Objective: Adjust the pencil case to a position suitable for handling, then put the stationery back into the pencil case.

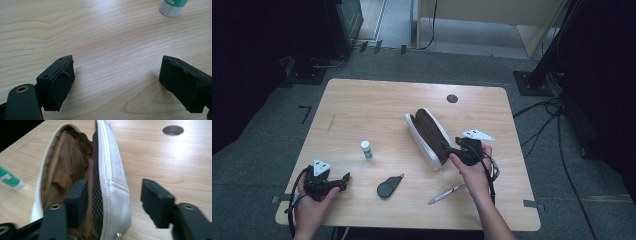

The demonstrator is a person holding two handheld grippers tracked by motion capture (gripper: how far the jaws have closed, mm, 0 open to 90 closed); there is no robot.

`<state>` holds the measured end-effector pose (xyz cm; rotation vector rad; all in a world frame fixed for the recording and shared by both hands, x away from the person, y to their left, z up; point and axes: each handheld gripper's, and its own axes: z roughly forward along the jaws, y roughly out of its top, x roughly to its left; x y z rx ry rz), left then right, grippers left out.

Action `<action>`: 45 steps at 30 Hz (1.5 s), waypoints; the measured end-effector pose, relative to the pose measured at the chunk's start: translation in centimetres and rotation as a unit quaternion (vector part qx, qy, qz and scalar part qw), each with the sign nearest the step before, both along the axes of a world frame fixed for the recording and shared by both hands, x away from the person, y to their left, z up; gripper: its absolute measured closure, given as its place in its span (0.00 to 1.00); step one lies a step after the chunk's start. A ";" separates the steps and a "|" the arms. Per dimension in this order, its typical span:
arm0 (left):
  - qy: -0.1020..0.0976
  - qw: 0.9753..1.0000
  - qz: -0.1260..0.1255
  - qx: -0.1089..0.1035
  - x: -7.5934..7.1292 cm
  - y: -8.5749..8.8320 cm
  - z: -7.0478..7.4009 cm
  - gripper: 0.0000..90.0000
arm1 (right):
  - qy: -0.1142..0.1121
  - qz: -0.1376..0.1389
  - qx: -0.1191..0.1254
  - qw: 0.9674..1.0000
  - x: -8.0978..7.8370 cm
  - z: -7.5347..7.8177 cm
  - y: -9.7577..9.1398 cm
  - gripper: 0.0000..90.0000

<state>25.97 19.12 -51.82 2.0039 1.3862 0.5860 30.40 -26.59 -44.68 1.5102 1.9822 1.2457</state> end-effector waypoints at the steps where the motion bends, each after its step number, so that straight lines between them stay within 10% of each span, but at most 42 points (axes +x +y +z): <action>1: 0.000 1.000 0.000 0.000 0.0 0.0 0.0 0.14 | -0.001 0.007 0.002 1.000 -0.2 0.2 -0.2 0.34; 18: 0.001 1.000 0.002 0.001 0.0 0.0 0.0 0.14 | -0.012 0.034 0.005 0.999 -6.4 -0.9 -4.5 0.18; 30: 0.000 1.000 0.004 -0.001 -0.1 0.0 0.0 0.15 | 0.023 0.075 0.026 0.997 -6.7 -4.9 -6.2 0.33; 35: 0.000 1.000 0.004 -0.001 -0.1 0.0 0.0 0.15 | 0.023 0.103 -0.001 0.994 -7.4 -5.5 -6.1 0.39; 45: -0.001 1.000 0.002 -0.001 0.0 -0.1 0.0 0.15 | -0.027 0.213 -0.017 0.976 -7.8 -6.6 -6.1 0.54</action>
